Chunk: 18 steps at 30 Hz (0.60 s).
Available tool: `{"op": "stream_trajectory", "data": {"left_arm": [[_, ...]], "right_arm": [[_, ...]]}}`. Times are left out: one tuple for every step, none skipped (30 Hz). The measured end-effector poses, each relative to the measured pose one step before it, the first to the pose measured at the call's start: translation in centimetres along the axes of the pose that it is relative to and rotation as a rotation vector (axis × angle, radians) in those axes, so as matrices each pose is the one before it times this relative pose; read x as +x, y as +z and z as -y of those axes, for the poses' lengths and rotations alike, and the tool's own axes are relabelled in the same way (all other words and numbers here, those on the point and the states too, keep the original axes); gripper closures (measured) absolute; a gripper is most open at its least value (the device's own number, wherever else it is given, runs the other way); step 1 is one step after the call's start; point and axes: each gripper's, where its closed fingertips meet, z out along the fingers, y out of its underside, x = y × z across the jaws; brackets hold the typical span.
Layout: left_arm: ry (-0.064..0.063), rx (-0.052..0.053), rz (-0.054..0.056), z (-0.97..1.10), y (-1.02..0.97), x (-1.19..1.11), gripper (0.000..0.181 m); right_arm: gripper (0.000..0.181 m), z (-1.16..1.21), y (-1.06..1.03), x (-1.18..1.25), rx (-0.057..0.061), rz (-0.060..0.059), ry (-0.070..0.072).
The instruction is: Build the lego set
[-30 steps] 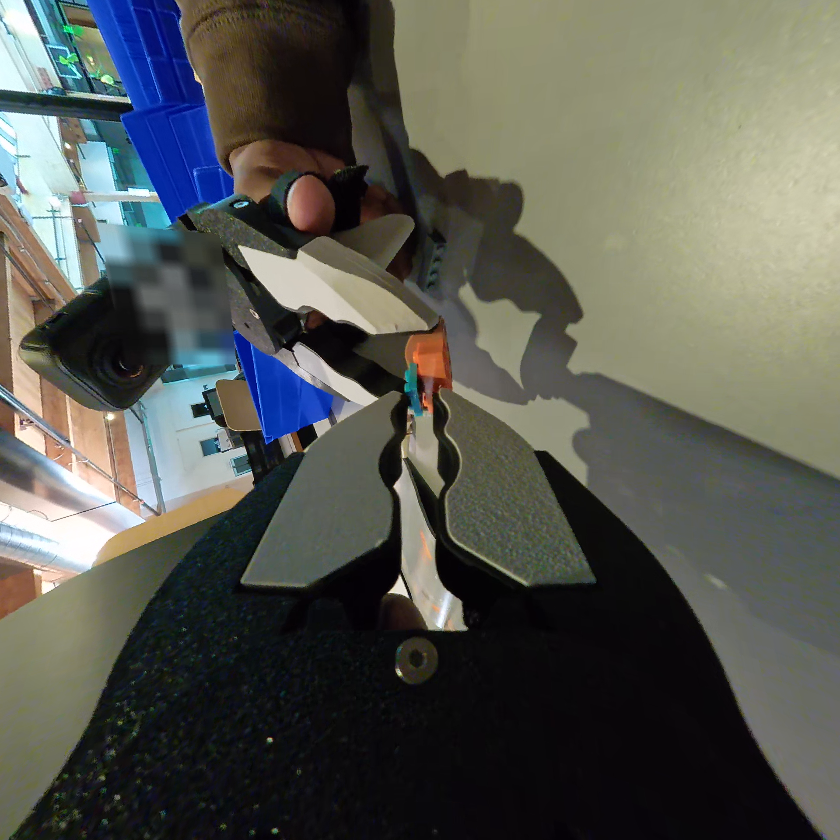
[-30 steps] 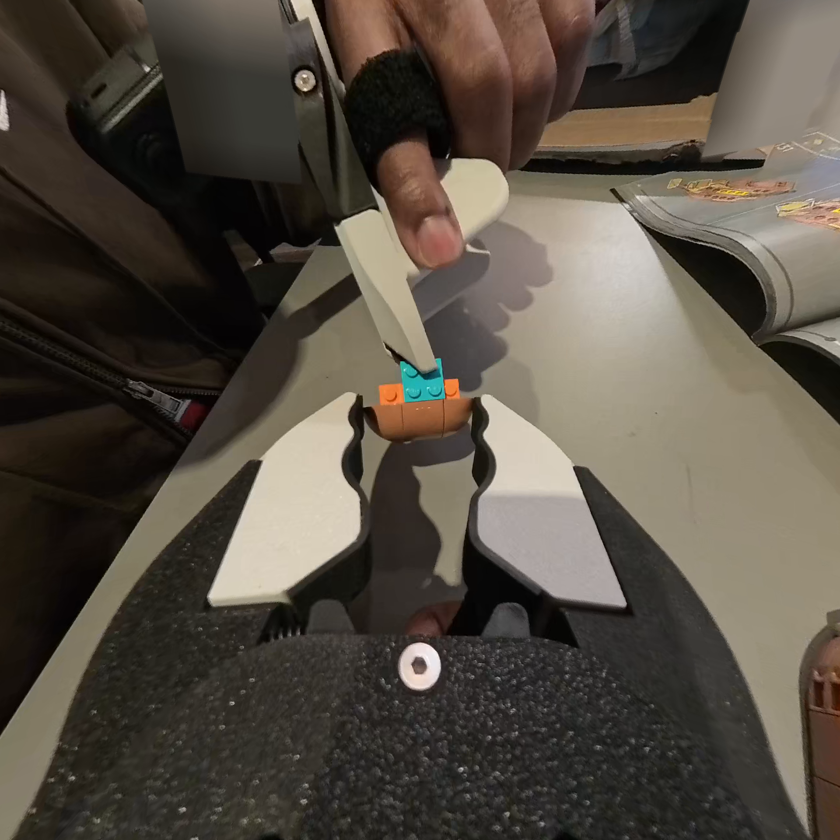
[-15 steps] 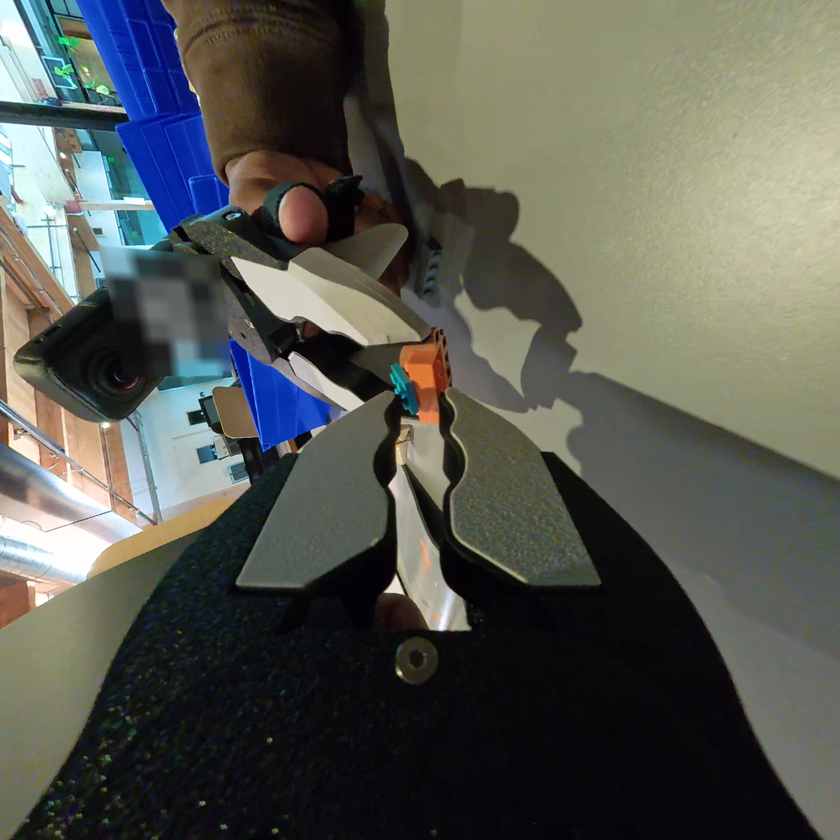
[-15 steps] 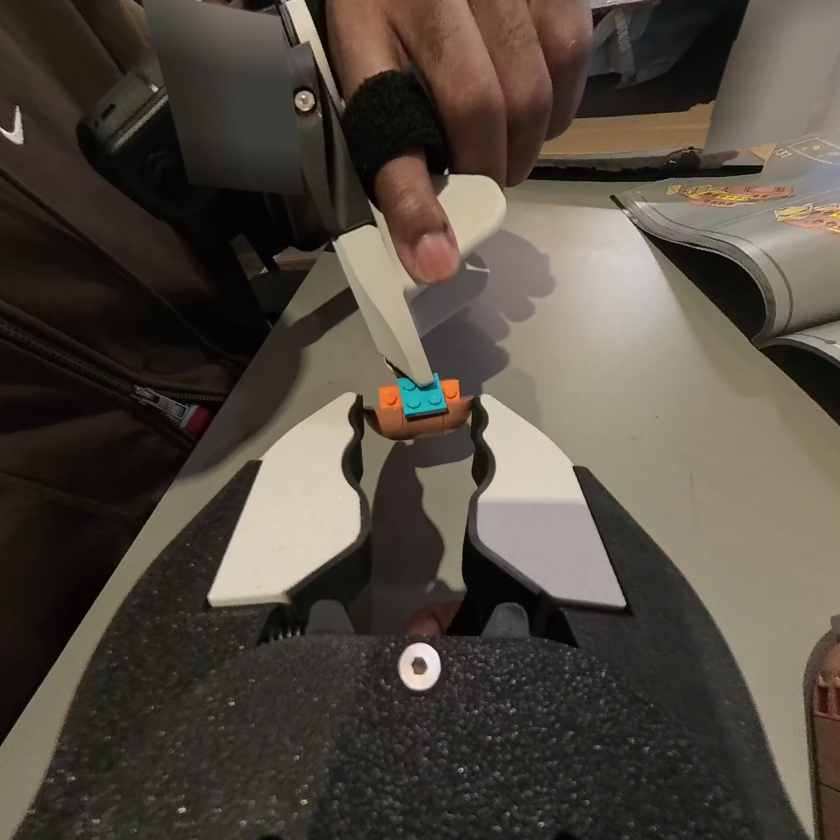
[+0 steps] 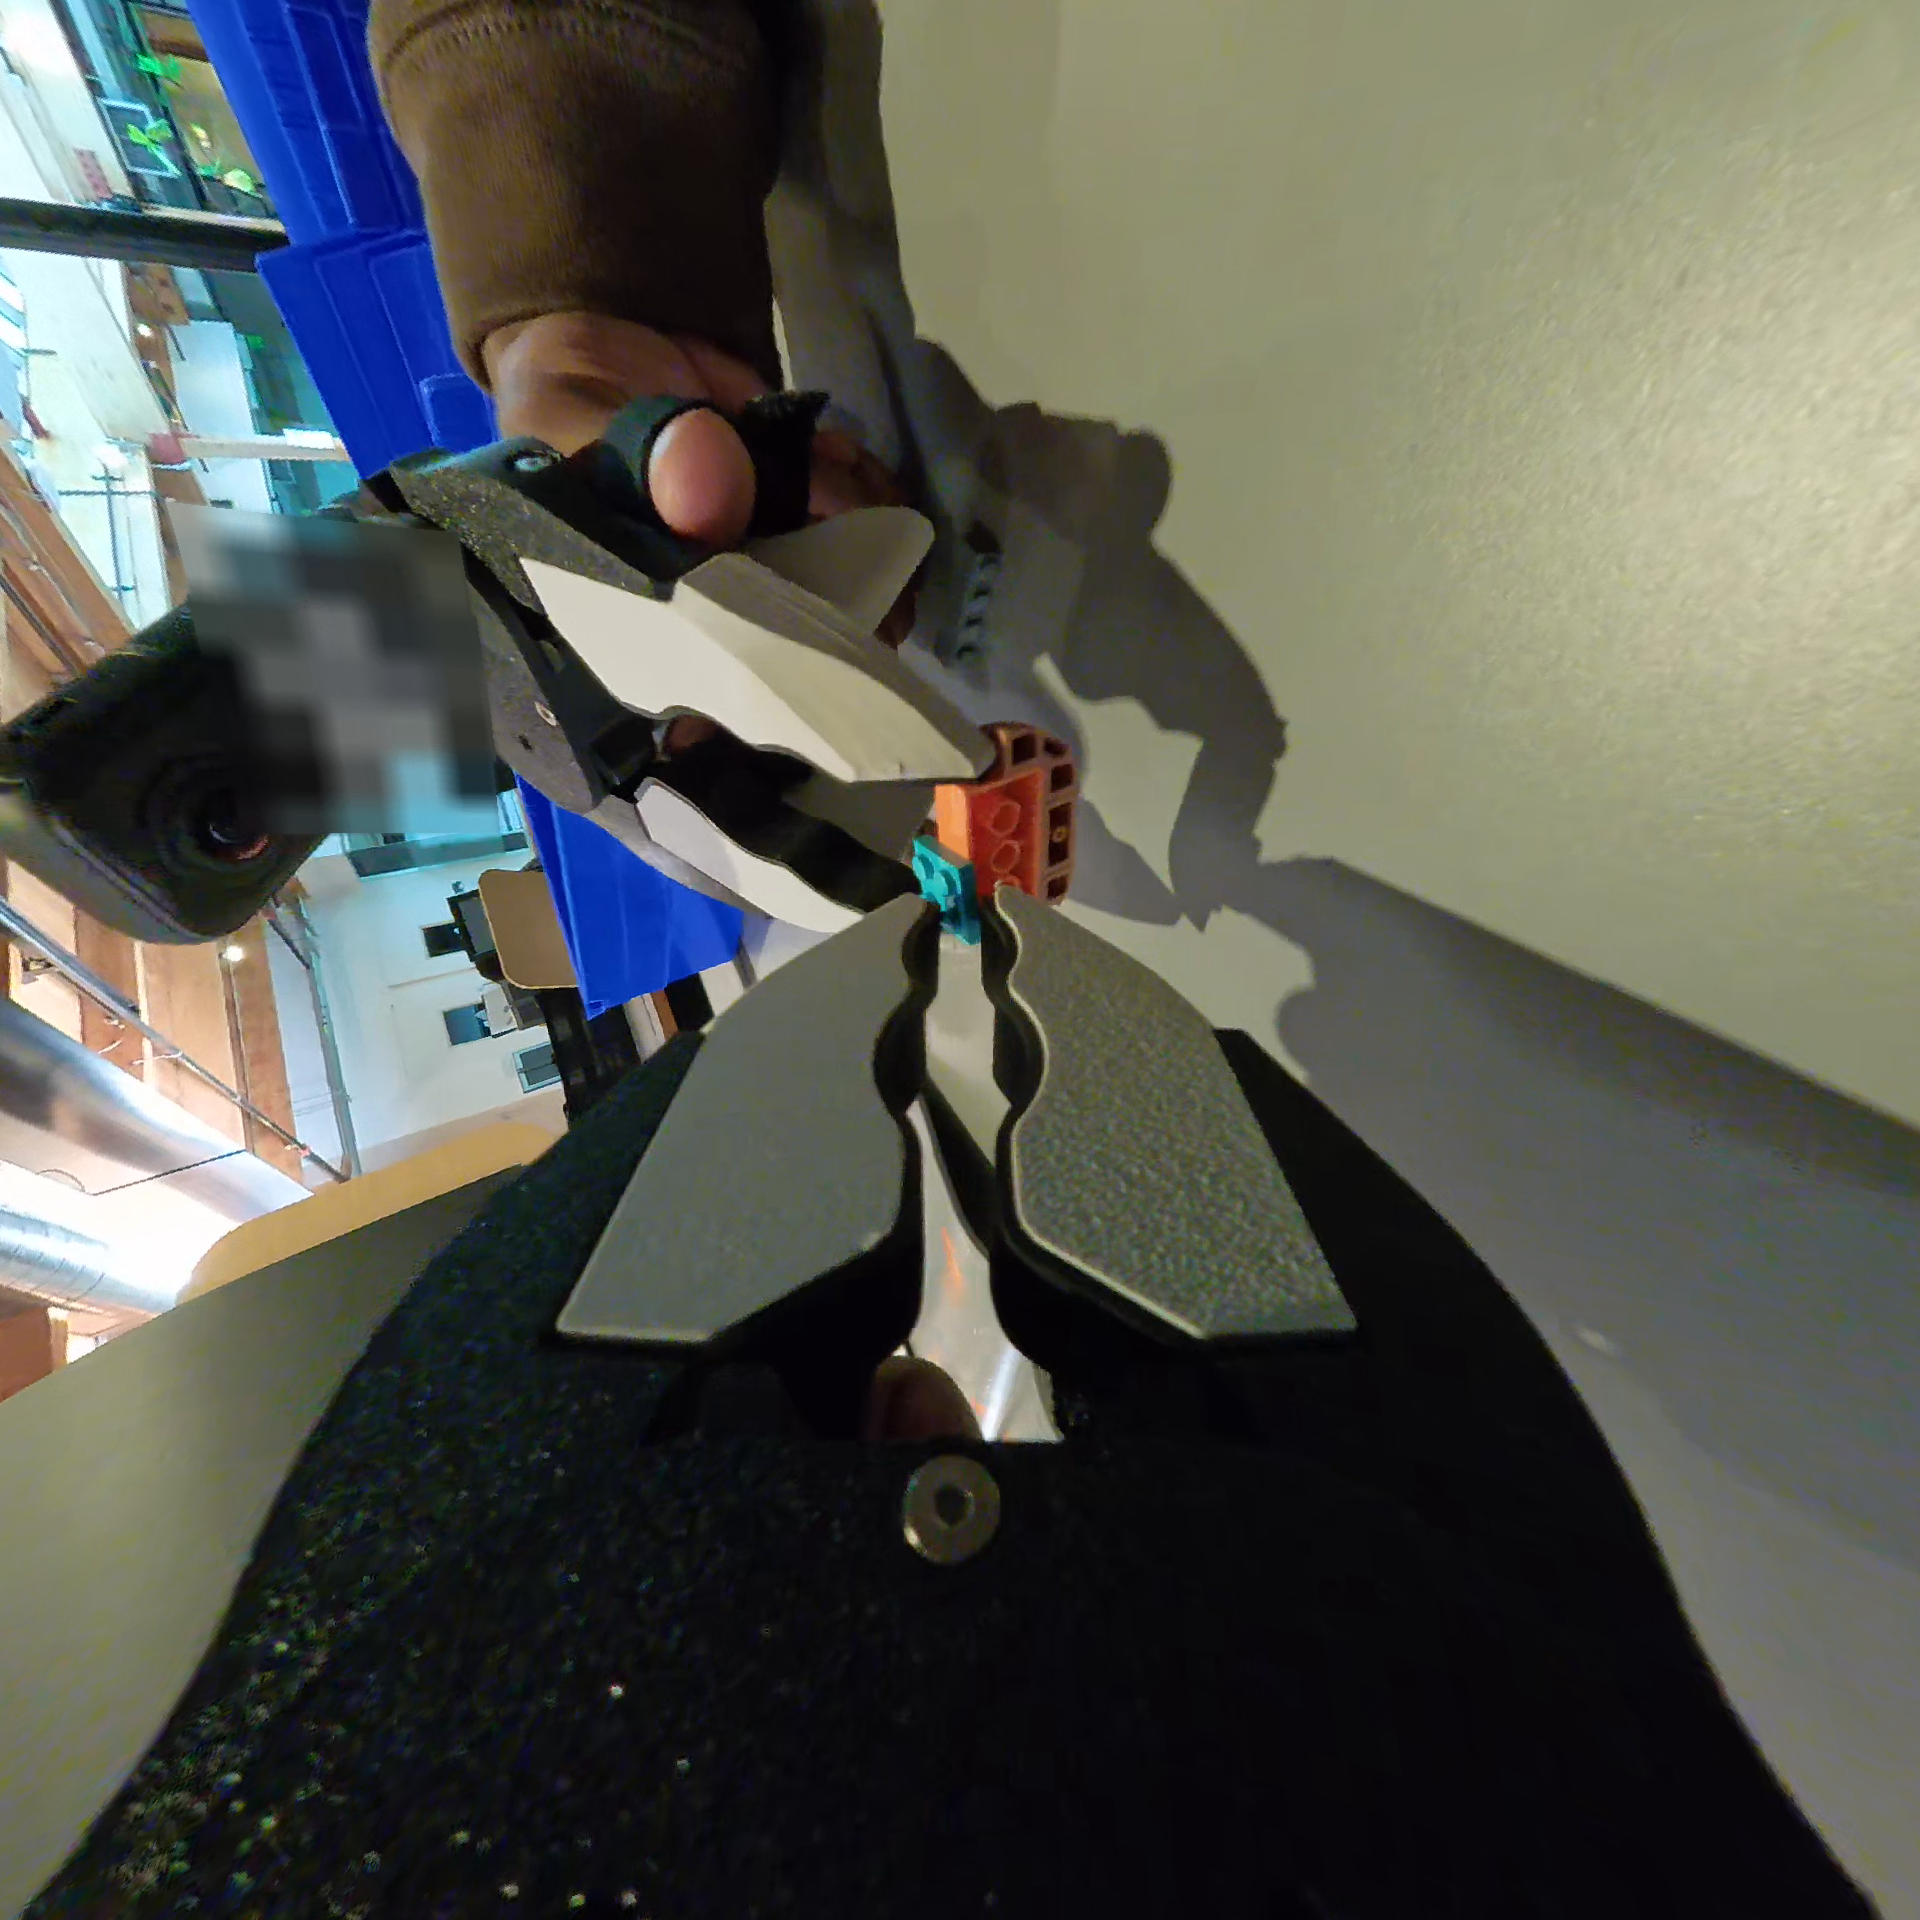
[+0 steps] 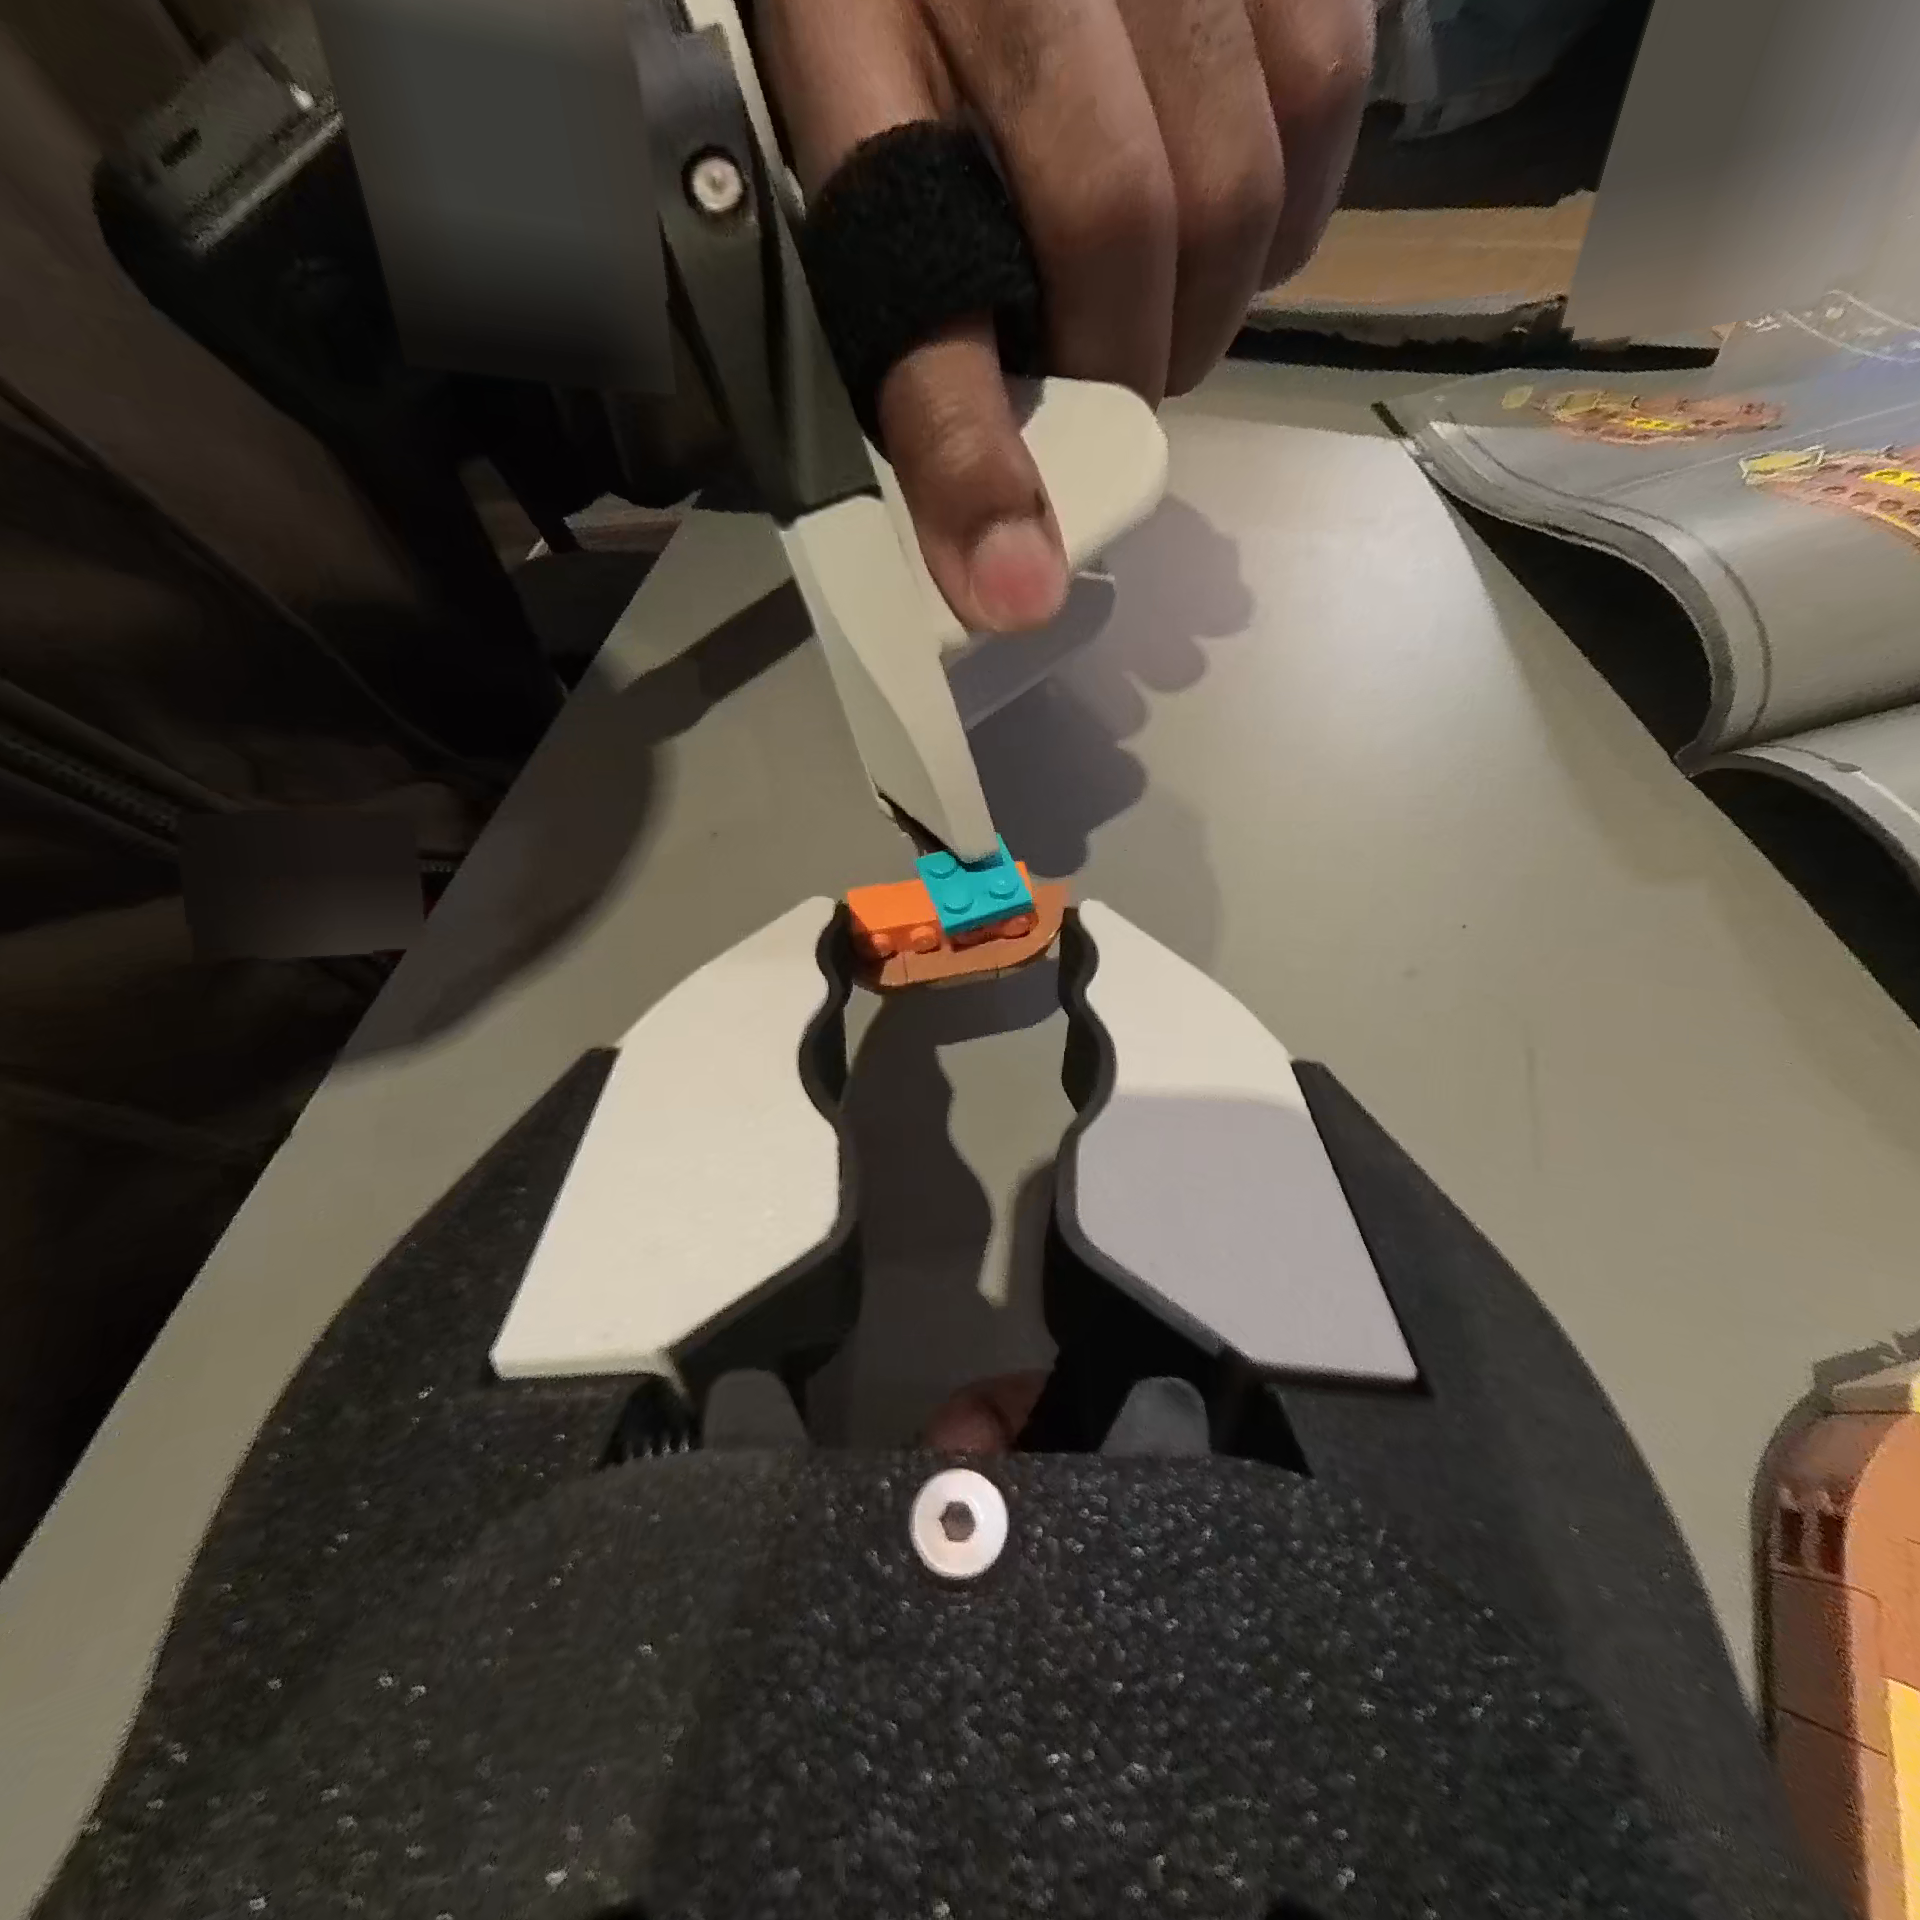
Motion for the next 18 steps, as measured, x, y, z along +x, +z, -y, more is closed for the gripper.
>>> {"op": "stream_trajectory", "data": {"left_arm": [[-0.0022, -0.0004, -0.0031, -0.025, 0.098, 0.17, 0.174], [-0.0043, 0.0014, -0.0015, 0.015, 0.057, 0.127, 0.174], [-0.0053, 0.0015, 0.0009, 0.027, 0.043, 0.077, 0.174], [-0.0037, 0.0003, 0.0011, 0.002, 0.019, 0.06, 0.174], [-0.0028, 0.0, 0.0001, -0.002, 0.017, 0.067, 0.174], [-0.0038, 0.0024, 0.0015, 0.046, -0.016, 0.028, 0.174], [-0.0048, 0.0039, 0.0007, 0.078, -0.019, 0.019, 0.174], [-0.0016, 0.0006, 0.0002, 0.023, -0.025, 0.016, 0.174], [-0.0006, -0.0016, 0.0004, -0.009, -0.018, 0.004, 0.174], [-0.0038, -0.0006, -0.0014, -0.028, -0.004, 0.032, 0.174], [-0.0052, 0.0009, -0.0027, -0.008, 0.004, 0.072, 0.174], [-0.0055, 0.0004, -0.0047, -0.009, 0.03, 0.129, 0.174], [-0.0052, 0.0003, -0.0067, -0.006, 0.074, 0.185, 0.174], [-0.0031, 0.0005, -0.0059, 0.005, 0.082, 0.204, 0.174], [-0.0033, 0.001, -0.0034, 0.021, 0.088, 0.136, 0.174], [-0.0056, 0.0013, -0.0029, 0.028, 0.069, 0.112, 0.174], [-0.0053, 0.0014, -0.0021, 0.022, 0.055, 0.06, 0.174], [-0.006, 0.001, -0.0014, 0.011, 0.029, 0.022, 0.174]], "right_arm": [[0.143, -0.152, 0.108, 0.008, -0.0103, -0.0044, -0.0036], [0.143, -0.115, 0.07, 0.008, -0.0093, -0.0046, -0.0039], [0.143, -0.075, 0.048, 0.022, -0.0075, -0.0056, -0.0051], [0.143, -0.068, 0.039, 0.05, -0.0068, -0.0065, -0.005], [0.143, -0.064, 0.033, 0.047, -0.006, -0.0065, -0.0053], [0.143, -0.054, 0.047, 0.059, -0.0046, -0.0072, -0.0055], [0.143, -0.067, 0.062, 0.077, -0.0058, -0.0085, -0.0054], [0.143, -0.106, 0.087, 0.073, -0.0088, -0.0092, -0.0077], [0.143, -0.11, 0.102, 0.014, -0.0098, -0.0073, -0.0091], [0.143, -0.116, 0.125, -0.02, -0.0109, -0.0054, -0.0083], [0.143, -0.14, 0.139, -0.041, -0.0135, -0.0051, -0.0095], [0.143, -0.164, 0.15, -0.056, -0.0145, -0.005, -0.0113], [0.143, -0.142, 0.138, -0.046, -0.0135, -0.005, -0.0104], [0.143, -0.107, 0.109, -0.03, -0.0109, -0.0047, -0.0093], [0.143, -0.052, 0.082, -0.044, -0.0056, -0.0022, -0.0078], [0.143, -0.028, 0.043, -0.015, -0.0033, -0.002, -0.0044], [0.143, -0.016, 0.008, 0.027, -0.0009, -0.0031, -0.0017], [0.143, 0.018, -0.016, 0.034, 0.0021, -0.0021, -0.0004]]}}
